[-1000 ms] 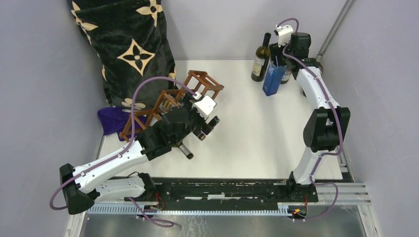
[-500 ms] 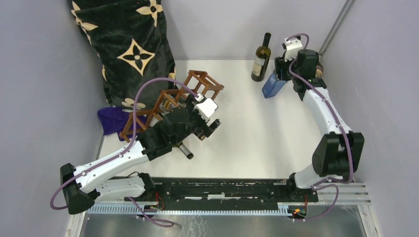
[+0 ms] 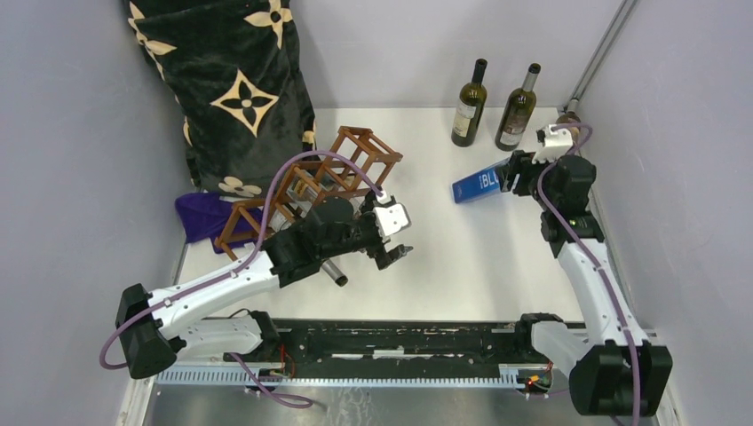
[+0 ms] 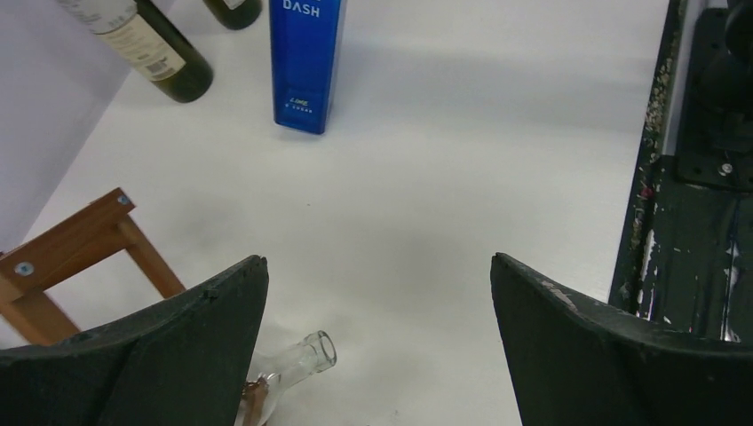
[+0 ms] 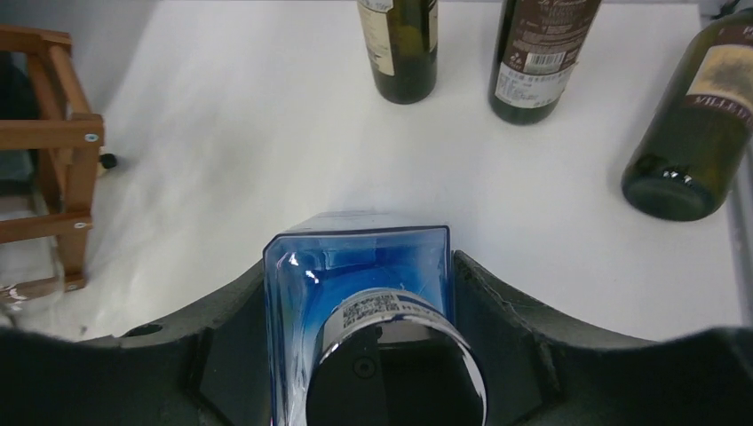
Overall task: Put the wine bottle on the wine rack
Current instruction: Pick up the wine bottle from the center of the board.
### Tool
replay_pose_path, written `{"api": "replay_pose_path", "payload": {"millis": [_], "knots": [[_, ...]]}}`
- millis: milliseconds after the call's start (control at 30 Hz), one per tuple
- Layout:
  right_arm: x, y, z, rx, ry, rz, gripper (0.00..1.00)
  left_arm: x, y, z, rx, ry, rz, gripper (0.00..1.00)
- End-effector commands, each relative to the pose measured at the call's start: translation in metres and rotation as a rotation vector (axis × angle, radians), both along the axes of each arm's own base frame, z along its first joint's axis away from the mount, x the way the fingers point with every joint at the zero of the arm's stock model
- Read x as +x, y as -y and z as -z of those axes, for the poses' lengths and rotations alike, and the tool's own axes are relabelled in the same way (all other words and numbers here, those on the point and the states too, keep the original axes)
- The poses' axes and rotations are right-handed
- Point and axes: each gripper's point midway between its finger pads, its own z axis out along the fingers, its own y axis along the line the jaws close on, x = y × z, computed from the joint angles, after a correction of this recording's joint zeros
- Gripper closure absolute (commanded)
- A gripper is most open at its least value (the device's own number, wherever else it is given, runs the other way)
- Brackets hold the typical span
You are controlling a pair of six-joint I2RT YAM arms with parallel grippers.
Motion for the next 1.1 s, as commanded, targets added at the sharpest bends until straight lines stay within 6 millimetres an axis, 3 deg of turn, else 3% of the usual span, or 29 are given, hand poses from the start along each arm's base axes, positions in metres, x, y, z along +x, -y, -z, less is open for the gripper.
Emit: {"api": "replay_pose_path", "payload": {"millis": [0, 167, 267, 533, 700, 900, 1067], "knots": [[-0.017, -0.025, -0.069, 0.188, 0.231, -0.097, 1.00, -0.003, 0.022, -0.014, 0.002, 0.084, 0.131, 0.00], [-0.047, -0.050, -0.068, 0.284, 0.242, -0.222, 1.00, 0.009, 0.023, -0.016, 0.031, 0.148, 0.100, 0.00], [-0.064, -0.054, -0.068, 0.302, 0.264, -0.247, 1.00, 0.014, 0.026, -0.016, 0.042, 0.161, 0.097, 0.00], [-0.096, -0.068, -0.074, 0.393, 0.290, -0.316, 1.00, 0.020, 0.056, -0.004, 0.046, 0.149, 0.135, 0.00], [-0.104, -0.074, -0.071, 0.446, 0.287, -0.341, 1.00, 0.019, 0.080, 0.012, 0.045, 0.133, 0.153, 0.00], [-0.108, -0.075, -0.064, 0.457, 0.279, -0.347, 1.00, 0.003, 0.108, 0.030, -0.016, 0.045, 0.154, 0.00], [-0.112, -0.078, -0.063, 0.471, 0.281, -0.362, 1.00, 0.018, 0.114, 0.045, -0.021, 0.018, 0.033, 0.00]]}}
